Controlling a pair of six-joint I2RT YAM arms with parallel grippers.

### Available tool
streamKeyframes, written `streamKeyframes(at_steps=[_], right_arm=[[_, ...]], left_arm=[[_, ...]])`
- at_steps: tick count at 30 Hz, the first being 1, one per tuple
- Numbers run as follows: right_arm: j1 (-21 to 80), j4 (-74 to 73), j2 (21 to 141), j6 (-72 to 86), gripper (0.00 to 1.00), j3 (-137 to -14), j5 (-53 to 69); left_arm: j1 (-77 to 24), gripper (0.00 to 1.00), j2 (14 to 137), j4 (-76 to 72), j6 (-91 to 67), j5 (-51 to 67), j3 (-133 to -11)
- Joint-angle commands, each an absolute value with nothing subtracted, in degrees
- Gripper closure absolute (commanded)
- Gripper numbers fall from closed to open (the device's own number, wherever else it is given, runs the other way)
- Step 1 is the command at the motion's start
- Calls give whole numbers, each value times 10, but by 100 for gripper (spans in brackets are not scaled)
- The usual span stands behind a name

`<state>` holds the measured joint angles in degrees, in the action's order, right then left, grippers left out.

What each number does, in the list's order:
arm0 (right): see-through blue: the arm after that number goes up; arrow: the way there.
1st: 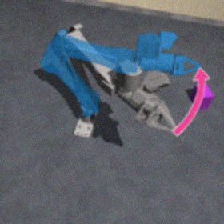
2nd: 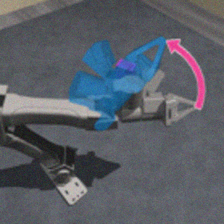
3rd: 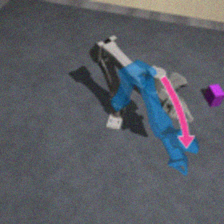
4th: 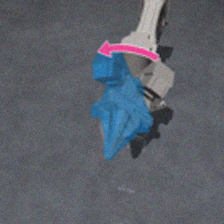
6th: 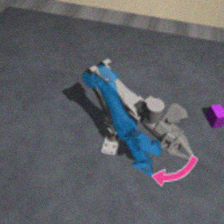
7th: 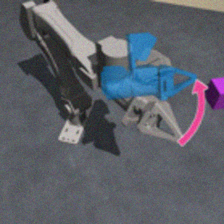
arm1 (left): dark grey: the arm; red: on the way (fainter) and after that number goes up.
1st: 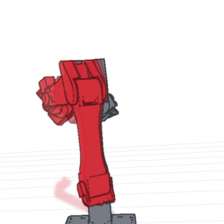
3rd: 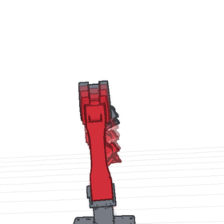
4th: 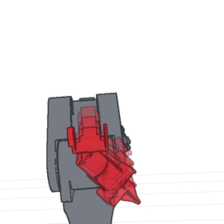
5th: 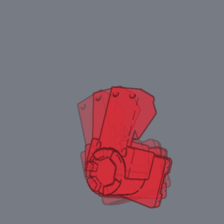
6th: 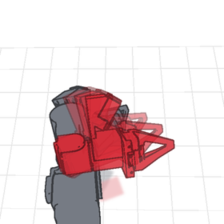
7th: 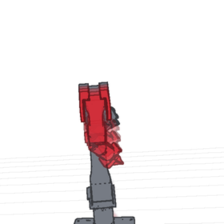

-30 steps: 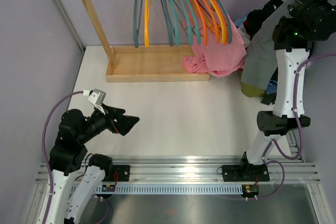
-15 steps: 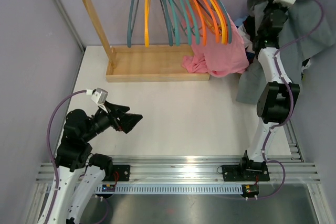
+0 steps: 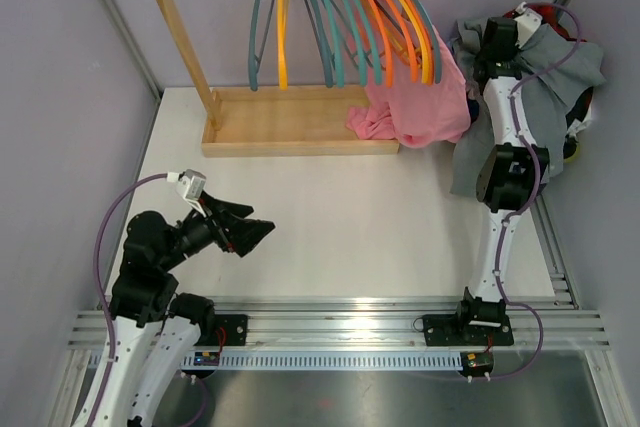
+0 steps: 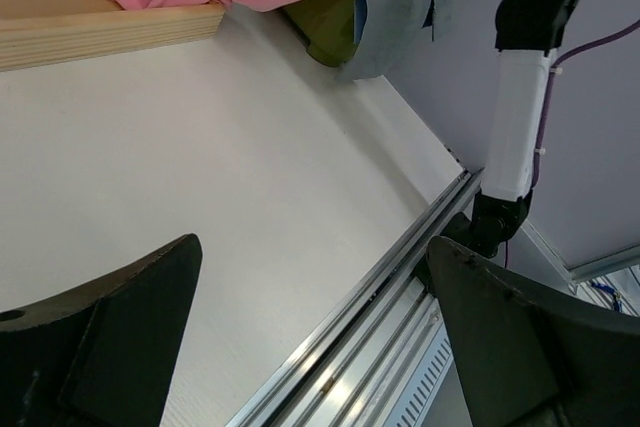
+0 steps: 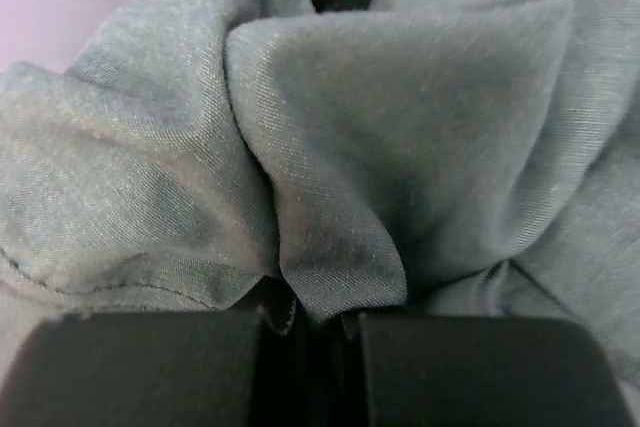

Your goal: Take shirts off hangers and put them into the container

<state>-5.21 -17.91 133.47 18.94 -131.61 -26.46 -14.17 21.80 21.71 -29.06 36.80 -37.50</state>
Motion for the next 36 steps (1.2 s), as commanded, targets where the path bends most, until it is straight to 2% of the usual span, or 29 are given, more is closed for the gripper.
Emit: streamKeyframes(at_steps=[1, 3, 4, 5, 6, 7, 8, 17, 21, 24, 28, 29, 36], right_arm=[[-86, -521, 1450, 265, 100, -1389, -209], [-92, -532, 1449, 279, 100, -1388, -188], [-94, -520, 1431, 277, 90, -1376, -185], [-94, -506, 1416, 266, 71, -1356, -182], [-93, -473, 1374, 263, 47, -1310, -185], [-94, -451, 1349, 263, 13, -1285, -189], [-93, -427, 1324, 253, 1, -1259, -190], [-94, -203, 1053, 168, 1, -1132, -174], [-92, -217, 977, 174, 0, -1182, -76], [-75, -237, 907, 188, 1, -1146, -20], [-3, -185, 752, 154, 1, -1006, 78], [56, -183, 730, 151, 0, -981, 103], [249, -228, 580, 146, 0, -800, 139]], left_arm=[[-141, 1, 196, 196, -307, 395, -380], [-141, 1, 191, 201, -310, 392, -388], [-140, 1, 188, 212, -310, 389, -391], [-141, 1, 188, 216, -309, 385, -393], [-141, 1, 186, 220, -308, 379, -395], [-141, 1, 185, 227, -306, 377, -397], [-141, 1, 186, 229, -305, 377, -399], [-140, 1, 195, 260, -266, 347, -445], [-141, 1, 211, 294, -236, 327, -485], [-140, 1, 211, 301, -223, 316, -506], [-140, 1, 205, 308, -215, 292, -528], [-140, 1, 203, 311, -214, 288, -532], [-140, 1, 175, 334, -208, 251, -554]])
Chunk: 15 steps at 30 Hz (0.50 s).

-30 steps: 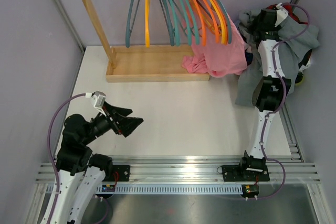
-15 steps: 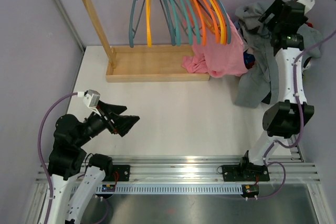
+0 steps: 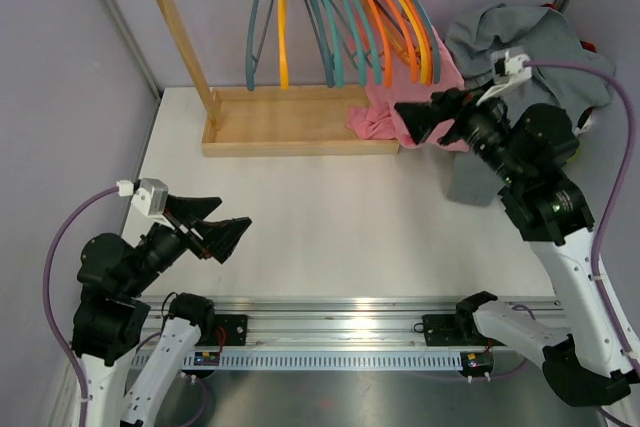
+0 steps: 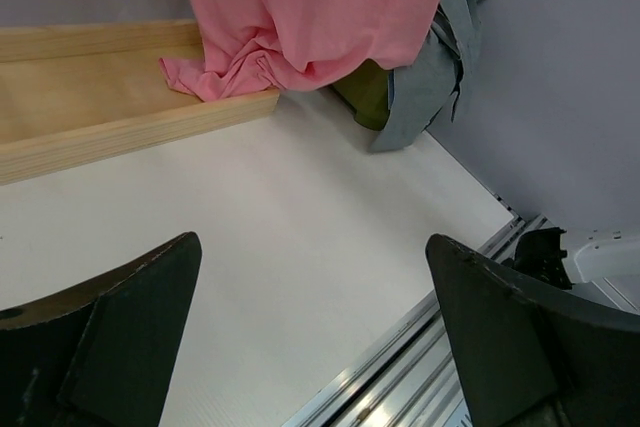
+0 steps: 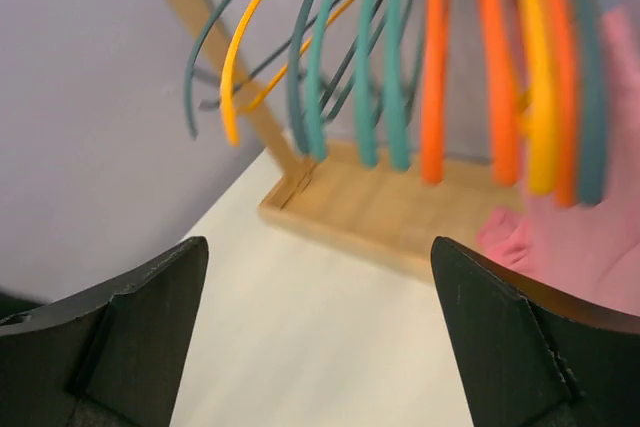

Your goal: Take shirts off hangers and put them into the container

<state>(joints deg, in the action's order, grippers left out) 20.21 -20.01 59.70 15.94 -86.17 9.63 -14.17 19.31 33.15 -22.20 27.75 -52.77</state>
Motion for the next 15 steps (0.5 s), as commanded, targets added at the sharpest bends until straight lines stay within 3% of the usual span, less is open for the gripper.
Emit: streamKeyframes(at_steps=[1, 7, 15], right_arm=[[266, -229, 569, 147, 0, -788, 137], [399, -232, 526, 156, 1, -715, 124], [451, -179, 506, 172, 1, -656, 143]], left_arm=[[-140, 1, 170, 341, -206, 241, -558], [-141, 1, 156, 370, -189, 207, -584], [-140, 1, 141, 355, -218, 200, -601]])
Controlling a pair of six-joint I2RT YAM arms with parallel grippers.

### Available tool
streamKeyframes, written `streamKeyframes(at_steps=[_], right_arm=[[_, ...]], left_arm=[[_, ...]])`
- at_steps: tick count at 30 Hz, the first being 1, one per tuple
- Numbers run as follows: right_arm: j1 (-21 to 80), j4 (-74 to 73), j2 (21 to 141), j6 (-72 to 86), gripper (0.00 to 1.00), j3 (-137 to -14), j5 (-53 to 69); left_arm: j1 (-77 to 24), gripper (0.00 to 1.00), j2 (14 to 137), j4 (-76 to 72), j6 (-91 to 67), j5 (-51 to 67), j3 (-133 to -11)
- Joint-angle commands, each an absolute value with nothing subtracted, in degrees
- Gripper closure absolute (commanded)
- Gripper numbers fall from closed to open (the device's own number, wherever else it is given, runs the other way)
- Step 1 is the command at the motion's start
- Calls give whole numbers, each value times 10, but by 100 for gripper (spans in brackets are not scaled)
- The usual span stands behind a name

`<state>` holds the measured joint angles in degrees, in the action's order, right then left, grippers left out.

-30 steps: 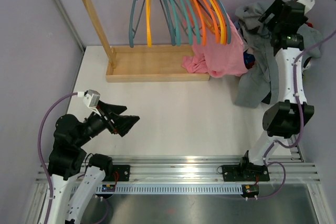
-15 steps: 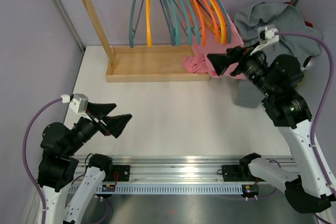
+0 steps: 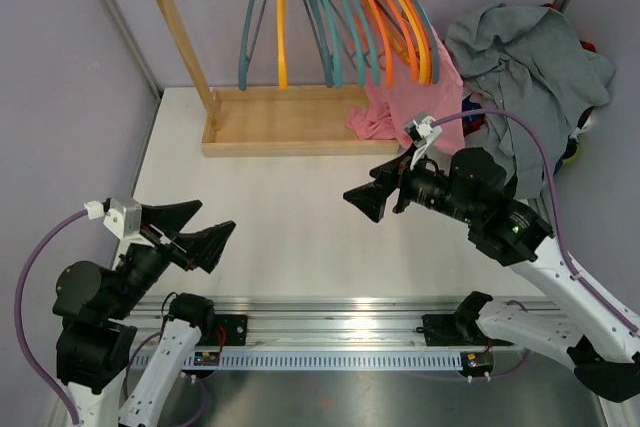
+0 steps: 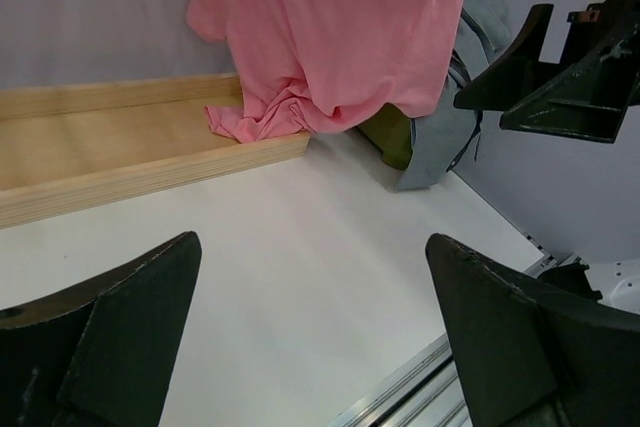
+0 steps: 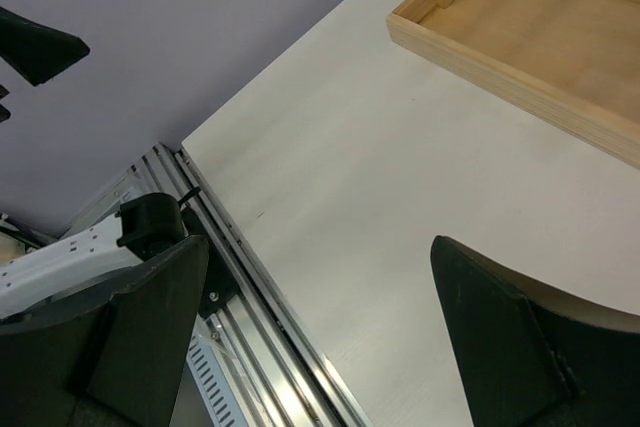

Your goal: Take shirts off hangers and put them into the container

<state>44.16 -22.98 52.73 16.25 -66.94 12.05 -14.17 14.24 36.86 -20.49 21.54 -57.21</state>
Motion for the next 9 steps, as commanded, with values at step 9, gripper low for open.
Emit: streamKeyframes(at_steps=[9], right_arm=[[462, -160, 498, 185, 1, -628, 161]], left_arm=[[-141, 1, 140, 340, -233, 208, -602]])
